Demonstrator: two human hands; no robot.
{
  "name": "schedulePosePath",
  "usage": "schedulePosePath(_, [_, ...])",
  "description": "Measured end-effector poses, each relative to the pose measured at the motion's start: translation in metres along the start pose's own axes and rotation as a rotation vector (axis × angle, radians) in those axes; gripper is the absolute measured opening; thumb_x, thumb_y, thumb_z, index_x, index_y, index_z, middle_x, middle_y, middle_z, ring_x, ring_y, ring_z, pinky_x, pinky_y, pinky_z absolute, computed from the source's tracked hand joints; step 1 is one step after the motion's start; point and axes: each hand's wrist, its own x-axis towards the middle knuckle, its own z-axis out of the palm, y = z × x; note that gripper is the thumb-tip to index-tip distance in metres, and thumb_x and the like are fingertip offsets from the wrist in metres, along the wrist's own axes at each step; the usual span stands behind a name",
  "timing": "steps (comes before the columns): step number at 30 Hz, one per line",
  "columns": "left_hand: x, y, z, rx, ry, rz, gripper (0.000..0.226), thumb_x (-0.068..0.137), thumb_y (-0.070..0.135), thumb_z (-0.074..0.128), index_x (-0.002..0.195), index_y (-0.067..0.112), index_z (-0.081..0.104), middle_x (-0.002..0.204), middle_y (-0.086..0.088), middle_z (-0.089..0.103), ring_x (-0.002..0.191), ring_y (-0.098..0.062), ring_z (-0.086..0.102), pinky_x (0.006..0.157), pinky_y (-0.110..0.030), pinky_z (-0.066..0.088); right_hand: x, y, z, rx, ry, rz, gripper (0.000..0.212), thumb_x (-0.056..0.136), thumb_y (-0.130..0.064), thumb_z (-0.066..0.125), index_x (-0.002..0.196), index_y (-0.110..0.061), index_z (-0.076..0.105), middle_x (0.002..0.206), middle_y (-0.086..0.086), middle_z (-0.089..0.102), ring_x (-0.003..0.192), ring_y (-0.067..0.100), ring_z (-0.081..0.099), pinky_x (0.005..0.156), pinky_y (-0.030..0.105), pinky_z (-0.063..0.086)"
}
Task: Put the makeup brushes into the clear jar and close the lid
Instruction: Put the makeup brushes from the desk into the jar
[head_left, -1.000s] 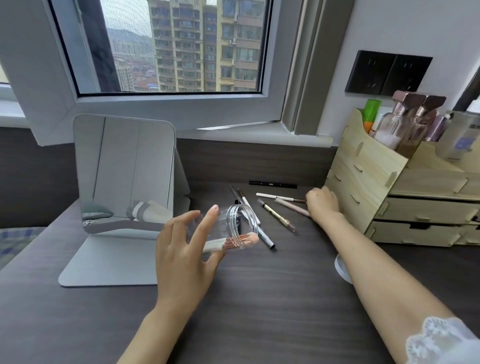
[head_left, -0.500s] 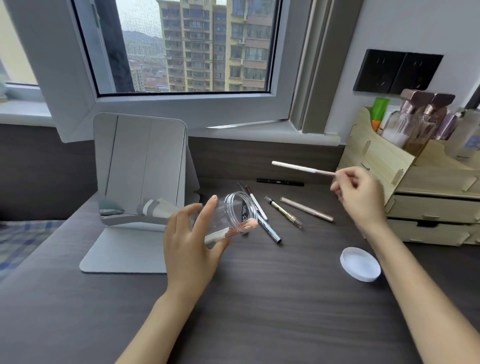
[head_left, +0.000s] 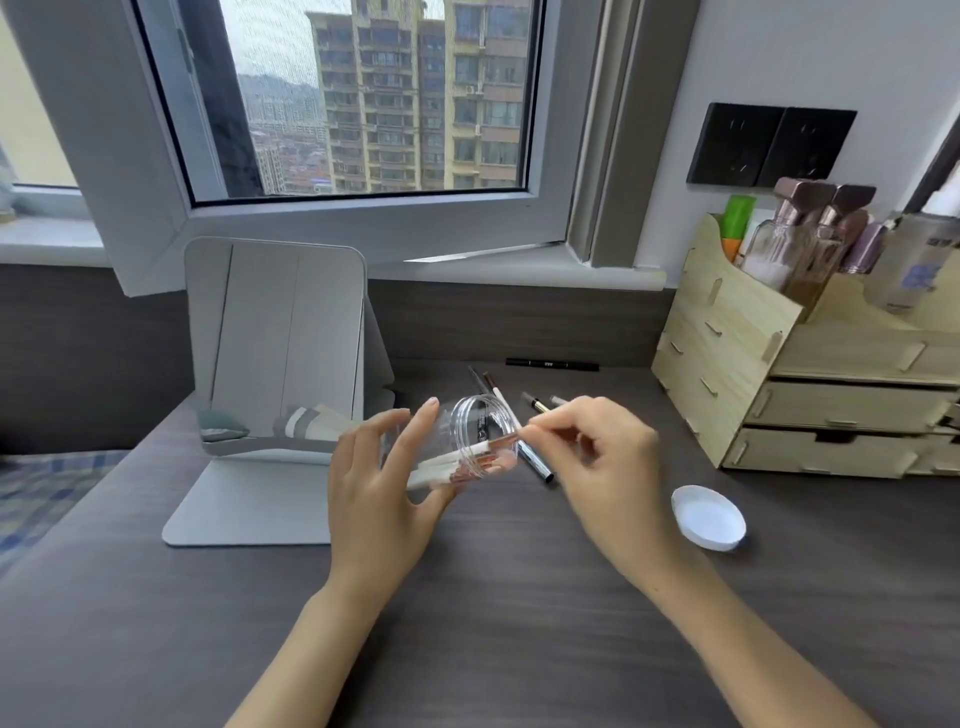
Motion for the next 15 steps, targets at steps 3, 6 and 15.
schedulePosePath(3, [0.001,-0.002,0.0,0.02,0.013,-0.001,0.073,0.065,0.032,0.082,0.129,0.024,0.048,0.112,-0.013,0.059,0.107,-0.023,0.046,0.09,-0.03,0.037,0.006,0.011,0.015,-0.001,-0.14,-0.015,0.01,0.075,-0.014,0.074,0.066,-0.016,0.075,0.068,-0.006,0.062,0.066,0.011,0.053,0.063,0.018,0.037])
schedulePosePath(6, [0.001,-0.004,0.0,0.032,0.029,-0.038,0.077,0.061,0.025,0.086,0.129,0.023,0.05,0.111,-0.011,0.058,0.104,-0.023,0.047,0.086,-0.034,0.041,0.021,0.031,0.021,0.18,-0.165,0.204,0.019,0.085,-0.024,0.062,0.076,-0.015,0.076,0.076,-0.001,0.067,0.068,0.01,0.057,0.059,0.016,0.038])
schedulePosePath(15, [0.004,-0.008,0.001,0.029,0.056,-0.104,0.08,0.057,0.018,0.088,0.128,0.02,0.052,0.109,-0.011,0.057,0.1,-0.023,0.047,0.088,-0.026,0.033,0.064,0.098,0.084,-0.517,-0.5,0.523,0.029,0.081,-0.004,0.053,0.107,-0.008,0.064,0.114,0.013,0.067,0.108,0.033,0.059,0.086,0.032,0.047])
